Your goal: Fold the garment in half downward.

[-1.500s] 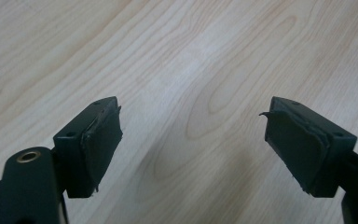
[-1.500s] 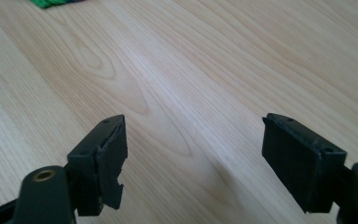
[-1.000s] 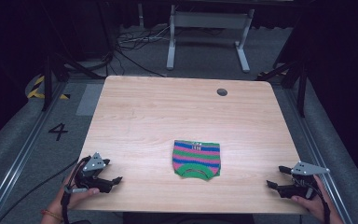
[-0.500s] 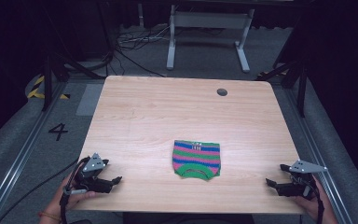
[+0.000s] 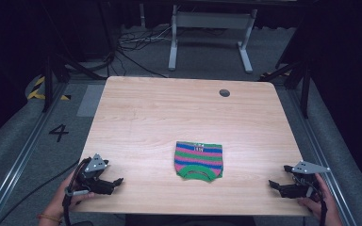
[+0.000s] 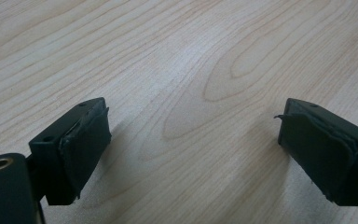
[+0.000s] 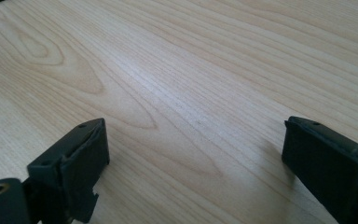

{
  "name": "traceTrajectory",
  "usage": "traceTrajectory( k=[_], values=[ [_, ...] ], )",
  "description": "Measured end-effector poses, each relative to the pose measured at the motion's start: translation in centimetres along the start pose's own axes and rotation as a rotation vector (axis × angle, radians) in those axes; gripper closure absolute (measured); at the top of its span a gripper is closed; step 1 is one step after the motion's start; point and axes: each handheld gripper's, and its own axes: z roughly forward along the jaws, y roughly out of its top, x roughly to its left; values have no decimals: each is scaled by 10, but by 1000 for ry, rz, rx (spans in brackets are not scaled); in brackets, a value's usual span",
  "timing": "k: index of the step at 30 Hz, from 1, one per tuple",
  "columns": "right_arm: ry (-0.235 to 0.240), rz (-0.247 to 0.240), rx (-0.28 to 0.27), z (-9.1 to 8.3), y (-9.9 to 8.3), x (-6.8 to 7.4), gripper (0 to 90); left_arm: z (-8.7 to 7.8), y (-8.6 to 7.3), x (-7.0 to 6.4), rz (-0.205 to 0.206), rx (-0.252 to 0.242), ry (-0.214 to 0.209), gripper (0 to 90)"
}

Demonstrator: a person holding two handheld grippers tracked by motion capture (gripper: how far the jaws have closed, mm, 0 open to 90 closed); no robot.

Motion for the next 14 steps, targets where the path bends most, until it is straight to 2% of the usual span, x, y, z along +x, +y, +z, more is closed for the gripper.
traceTrajectory(
  k=[3, 10, 14],
  values=[
    [-3, 4, 6, 0, 0, 0, 51, 1, 0, 0, -7, 2, -2, 83],
    [-3, 4, 6, 1, 0, 0, 51, 2, 2, 1, -23, 22, 24, 24],
    [-3, 5, 5, 1, 0, 0, 51, 3, 2, 1, -34, 29, 22, 2]
  ],
)
